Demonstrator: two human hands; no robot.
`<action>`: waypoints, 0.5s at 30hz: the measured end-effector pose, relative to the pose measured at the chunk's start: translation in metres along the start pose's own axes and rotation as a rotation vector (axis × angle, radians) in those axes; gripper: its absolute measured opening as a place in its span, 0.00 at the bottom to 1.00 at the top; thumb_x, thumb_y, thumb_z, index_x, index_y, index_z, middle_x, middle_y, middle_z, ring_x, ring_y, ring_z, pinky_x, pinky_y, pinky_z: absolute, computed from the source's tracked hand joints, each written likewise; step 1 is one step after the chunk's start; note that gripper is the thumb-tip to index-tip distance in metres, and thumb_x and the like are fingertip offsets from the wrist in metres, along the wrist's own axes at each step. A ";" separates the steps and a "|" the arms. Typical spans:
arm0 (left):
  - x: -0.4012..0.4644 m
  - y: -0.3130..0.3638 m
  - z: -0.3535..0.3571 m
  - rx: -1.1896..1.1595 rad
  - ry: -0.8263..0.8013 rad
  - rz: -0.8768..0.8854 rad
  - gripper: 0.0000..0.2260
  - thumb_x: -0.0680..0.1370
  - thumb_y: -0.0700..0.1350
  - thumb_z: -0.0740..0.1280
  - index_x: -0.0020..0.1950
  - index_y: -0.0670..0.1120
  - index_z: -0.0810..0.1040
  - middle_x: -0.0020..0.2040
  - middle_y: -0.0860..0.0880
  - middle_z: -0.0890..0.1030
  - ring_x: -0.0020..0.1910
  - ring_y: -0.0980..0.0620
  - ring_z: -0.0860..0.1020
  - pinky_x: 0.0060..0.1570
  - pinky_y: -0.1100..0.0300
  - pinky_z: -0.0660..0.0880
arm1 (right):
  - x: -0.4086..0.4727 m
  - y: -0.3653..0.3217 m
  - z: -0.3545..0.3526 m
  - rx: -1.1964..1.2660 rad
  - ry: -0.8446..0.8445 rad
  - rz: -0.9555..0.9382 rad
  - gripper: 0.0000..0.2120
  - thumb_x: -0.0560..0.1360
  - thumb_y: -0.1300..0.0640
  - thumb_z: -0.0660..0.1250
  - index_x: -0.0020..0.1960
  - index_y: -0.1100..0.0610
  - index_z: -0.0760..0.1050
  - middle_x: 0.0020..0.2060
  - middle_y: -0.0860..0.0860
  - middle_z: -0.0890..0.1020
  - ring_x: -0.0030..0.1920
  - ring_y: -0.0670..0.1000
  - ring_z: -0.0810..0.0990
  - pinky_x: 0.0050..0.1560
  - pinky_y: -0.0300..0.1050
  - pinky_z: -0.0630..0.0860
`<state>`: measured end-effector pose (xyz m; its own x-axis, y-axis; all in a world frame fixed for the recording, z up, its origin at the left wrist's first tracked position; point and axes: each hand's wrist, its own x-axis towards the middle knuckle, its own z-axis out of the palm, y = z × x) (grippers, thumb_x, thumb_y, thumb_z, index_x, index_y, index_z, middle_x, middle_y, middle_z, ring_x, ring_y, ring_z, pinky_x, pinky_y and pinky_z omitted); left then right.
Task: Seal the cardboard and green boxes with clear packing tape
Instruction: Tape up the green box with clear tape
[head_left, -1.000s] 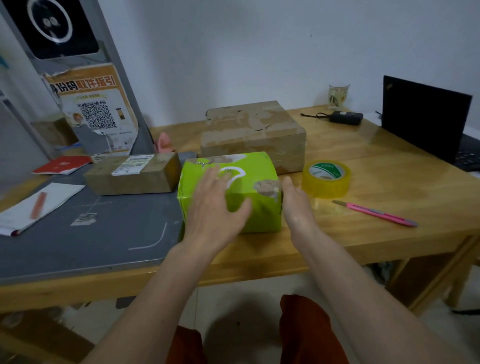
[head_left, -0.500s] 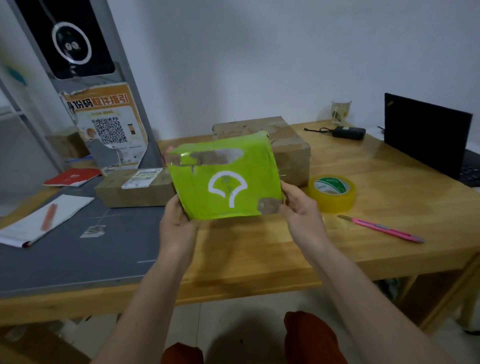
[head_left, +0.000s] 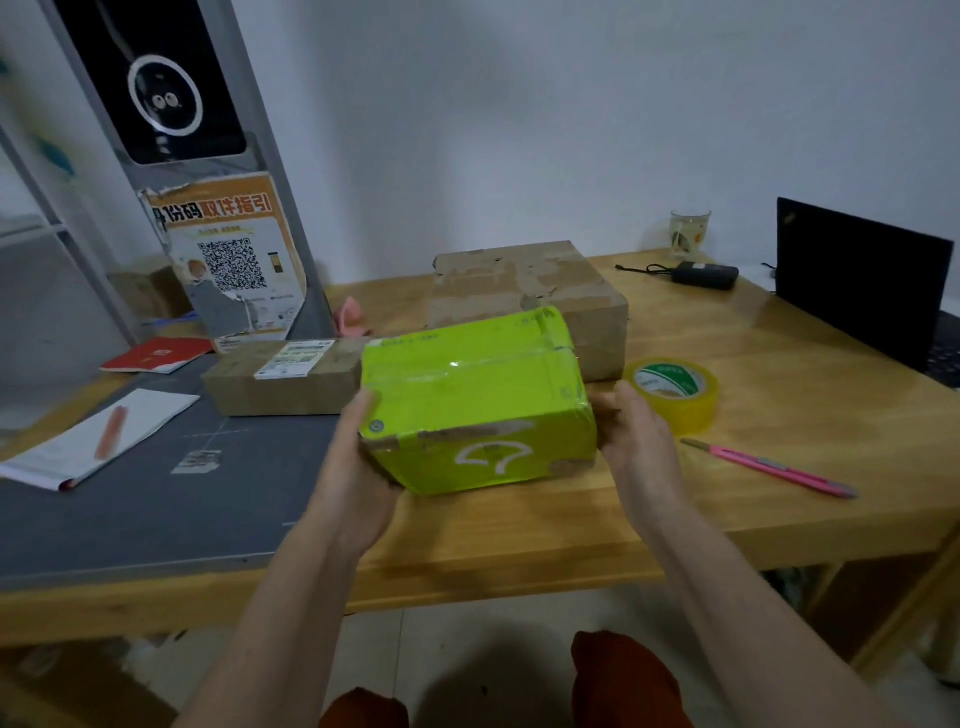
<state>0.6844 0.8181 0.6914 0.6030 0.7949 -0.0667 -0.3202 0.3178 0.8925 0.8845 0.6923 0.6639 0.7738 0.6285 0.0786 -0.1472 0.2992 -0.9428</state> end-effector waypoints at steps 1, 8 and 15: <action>-0.001 -0.001 -0.002 0.024 -0.031 -0.013 0.20 0.80 0.54 0.59 0.69 0.48 0.76 0.65 0.46 0.79 0.64 0.47 0.78 0.62 0.48 0.72 | 0.003 -0.001 -0.002 -0.050 -0.023 0.011 0.25 0.75 0.37 0.62 0.56 0.57 0.80 0.52 0.53 0.84 0.56 0.54 0.81 0.55 0.54 0.77; 0.002 -0.002 -0.015 0.307 -0.172 0.066 0.35 0.66 0.26 0.70 0.70 0.48 0.70 0.66 0.41 0.76 0.64 0.38 0.76 0.62 0.40 0.69 | -0.009 -0.009 -0.002 -0.289 -0.207 -0.023 0.21 0.71 0.37 0.66 0.61 0.45 0.75 0.56 0.41 0.81 0.58 0.43 0.79 0.61 0.47 0.74; 0.000 -0.008 -0.007 0.418 0.014 -0.034 0.44 0.49 0.53 0.86 0.61 0.49 0.70 0.60 0.44 0.80 0.59 0.43 0.80 0.63 0.42 0.74 | -0.012 0.006 -0.006 -0.327 -0.211 -0.044 0.18 0.76 0.56 0.69 0.65 0.54 0.73 0.55 0.47 0.83 0.55 0.47 0.81 0.53 0.43 0.79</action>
<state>0.6824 0.8194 0.6810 0.5972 0.7955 -0.1029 0.0255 0.1094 0.9937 0.8780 0.6821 0.6552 0.6264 0.7642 0.1540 0.1137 0.1059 -0.9879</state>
